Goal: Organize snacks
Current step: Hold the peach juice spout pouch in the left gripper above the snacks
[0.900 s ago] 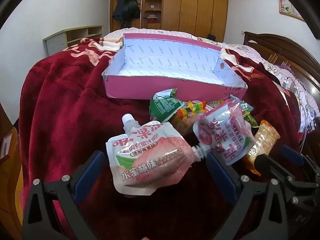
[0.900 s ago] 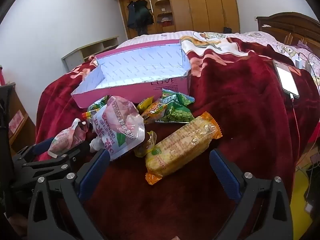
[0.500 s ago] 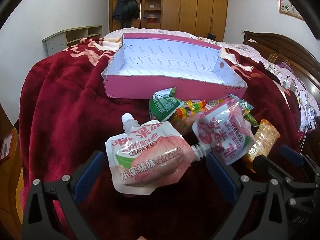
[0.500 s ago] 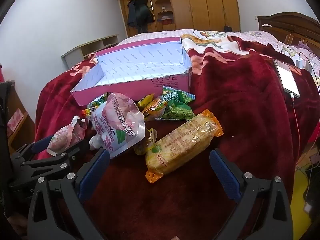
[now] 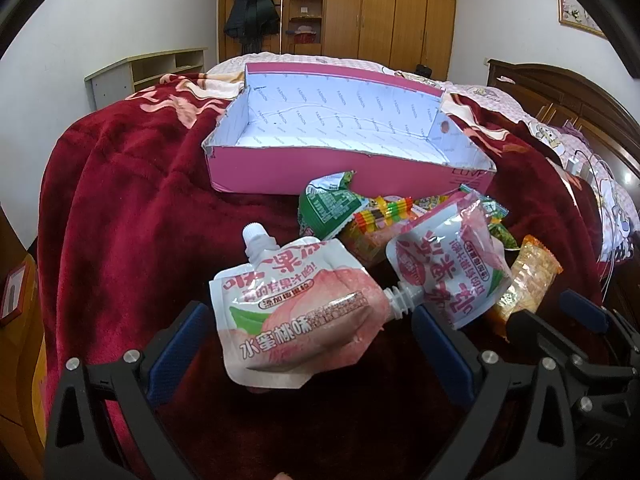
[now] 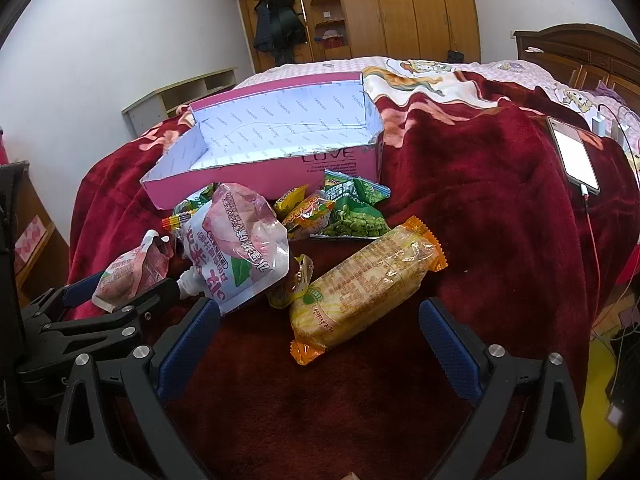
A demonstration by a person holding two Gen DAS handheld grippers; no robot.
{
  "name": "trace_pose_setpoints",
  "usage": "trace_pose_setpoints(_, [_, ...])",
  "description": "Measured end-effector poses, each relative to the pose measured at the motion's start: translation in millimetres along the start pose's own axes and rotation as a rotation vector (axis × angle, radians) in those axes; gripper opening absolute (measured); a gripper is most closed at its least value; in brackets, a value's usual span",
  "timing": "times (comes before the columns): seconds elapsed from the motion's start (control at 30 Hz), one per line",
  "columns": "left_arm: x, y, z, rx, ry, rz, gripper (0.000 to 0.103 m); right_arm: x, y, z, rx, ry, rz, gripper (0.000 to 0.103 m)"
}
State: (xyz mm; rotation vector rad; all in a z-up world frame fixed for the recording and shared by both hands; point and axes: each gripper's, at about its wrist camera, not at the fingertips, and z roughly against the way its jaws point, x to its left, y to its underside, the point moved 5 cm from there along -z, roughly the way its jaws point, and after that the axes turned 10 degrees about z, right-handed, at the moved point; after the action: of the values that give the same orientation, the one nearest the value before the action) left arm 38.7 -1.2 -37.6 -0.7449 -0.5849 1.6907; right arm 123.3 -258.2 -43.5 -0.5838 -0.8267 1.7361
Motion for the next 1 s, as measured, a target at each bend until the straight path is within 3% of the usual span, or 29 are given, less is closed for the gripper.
trace_pose_setpoints(1.0, [-0.1,2.9,-4.1,0.017,-0.007,-0.005,0.103,0.1,0.7,-0.7,0.008,0.001,0.003,0.102])
